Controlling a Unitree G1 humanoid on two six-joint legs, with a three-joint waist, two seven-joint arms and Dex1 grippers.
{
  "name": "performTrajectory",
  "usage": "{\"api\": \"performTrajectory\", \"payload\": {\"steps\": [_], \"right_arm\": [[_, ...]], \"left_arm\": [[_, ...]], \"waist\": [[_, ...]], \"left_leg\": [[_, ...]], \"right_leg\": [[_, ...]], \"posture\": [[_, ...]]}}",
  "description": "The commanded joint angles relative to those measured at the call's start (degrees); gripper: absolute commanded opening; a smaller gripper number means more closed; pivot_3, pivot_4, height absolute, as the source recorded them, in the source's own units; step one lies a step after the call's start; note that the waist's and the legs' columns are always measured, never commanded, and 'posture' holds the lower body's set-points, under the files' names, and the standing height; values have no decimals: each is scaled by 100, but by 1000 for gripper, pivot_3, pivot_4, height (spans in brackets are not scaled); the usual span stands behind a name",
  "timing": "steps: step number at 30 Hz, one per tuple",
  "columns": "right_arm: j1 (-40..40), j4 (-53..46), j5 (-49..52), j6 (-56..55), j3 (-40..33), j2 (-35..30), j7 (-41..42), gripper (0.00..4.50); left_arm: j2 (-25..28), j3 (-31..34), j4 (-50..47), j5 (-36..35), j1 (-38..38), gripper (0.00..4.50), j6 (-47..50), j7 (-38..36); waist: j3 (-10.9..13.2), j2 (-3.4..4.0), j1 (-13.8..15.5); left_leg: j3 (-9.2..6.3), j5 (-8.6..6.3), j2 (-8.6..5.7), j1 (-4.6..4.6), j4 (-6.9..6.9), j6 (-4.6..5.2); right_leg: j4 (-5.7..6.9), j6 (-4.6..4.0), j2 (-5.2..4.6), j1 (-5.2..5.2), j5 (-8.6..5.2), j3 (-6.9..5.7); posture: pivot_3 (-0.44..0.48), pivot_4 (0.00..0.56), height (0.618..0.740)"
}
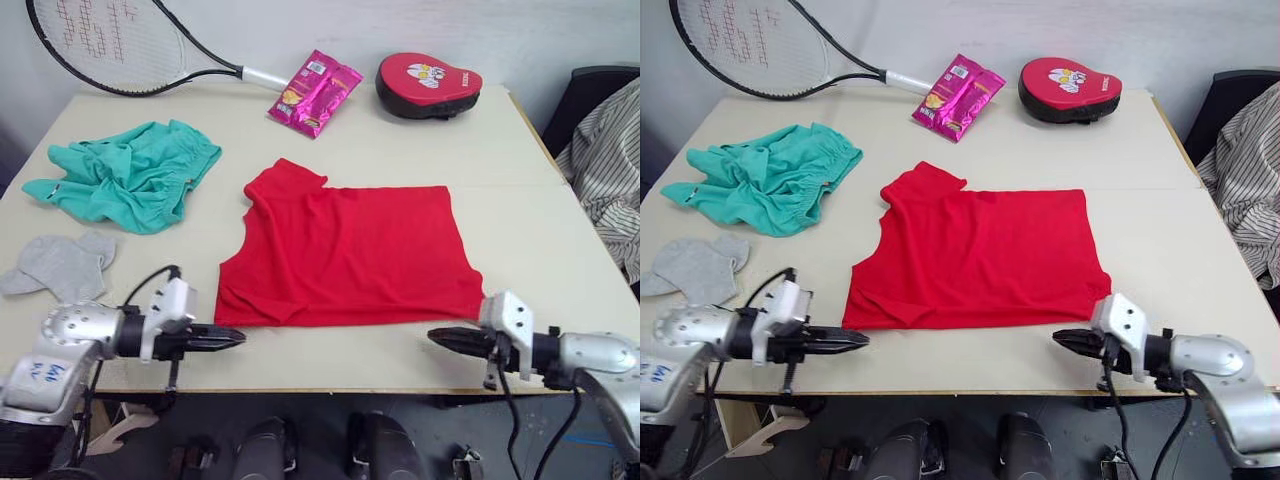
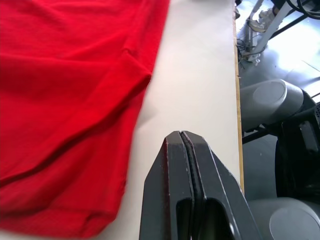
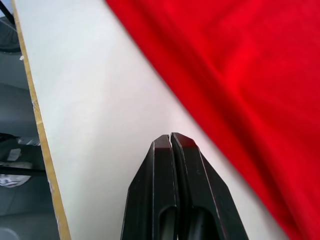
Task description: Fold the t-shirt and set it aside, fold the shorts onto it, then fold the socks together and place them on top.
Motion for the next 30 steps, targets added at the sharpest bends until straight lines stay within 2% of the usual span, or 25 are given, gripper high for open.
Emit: {"api": "performTrajectory", "payload": {"steps": [1,8,15,20,30], "right_arm": [[-189,378,-250,-445,106,138,-163,48],[-501,1107,-348,-612,157,225,-237,48],[-719,1300,-135,-305,-98,175,-395,48],[-688,1532,60,97,-341,117,-433,48],[-579,1883,310,468,-866,-233,-297,48]], "left_arm": [[-331,-353,67,310,-334,0,-283,342],[-822,-748,754,717,-867,0,-845,563],[-1273,-616,1210,714,-1239,0,-922,1033],[-1409,-470,1161,530,-1122,0,-576,1302],[-1418,-408,1339,940,-984,0,-949,1825]], "waist": [[0,0,20],[-1,1,99],[-1,0,111],[-1,0,112],[-1,0,118]], "left_leg": [[-2,0,0,0,0,1],[-1,15,2,-1,3,28],[-4,16,2,0,8,36],[-5,16,2,-1,8,37],[-7,15,2,0,8,41]], "right_leg": [[0,-1,0,0,1,-1],[-1,-2,4,-1,4,-5],[-1,-1,0,5,5,-7],[-2,-1,0,6,5,-10],[-2,0,-3,9,6,-11]], "posture": [[0,150,740],[0,150,740],[0,150,740],[0,150,740],[0,150,740]]}}
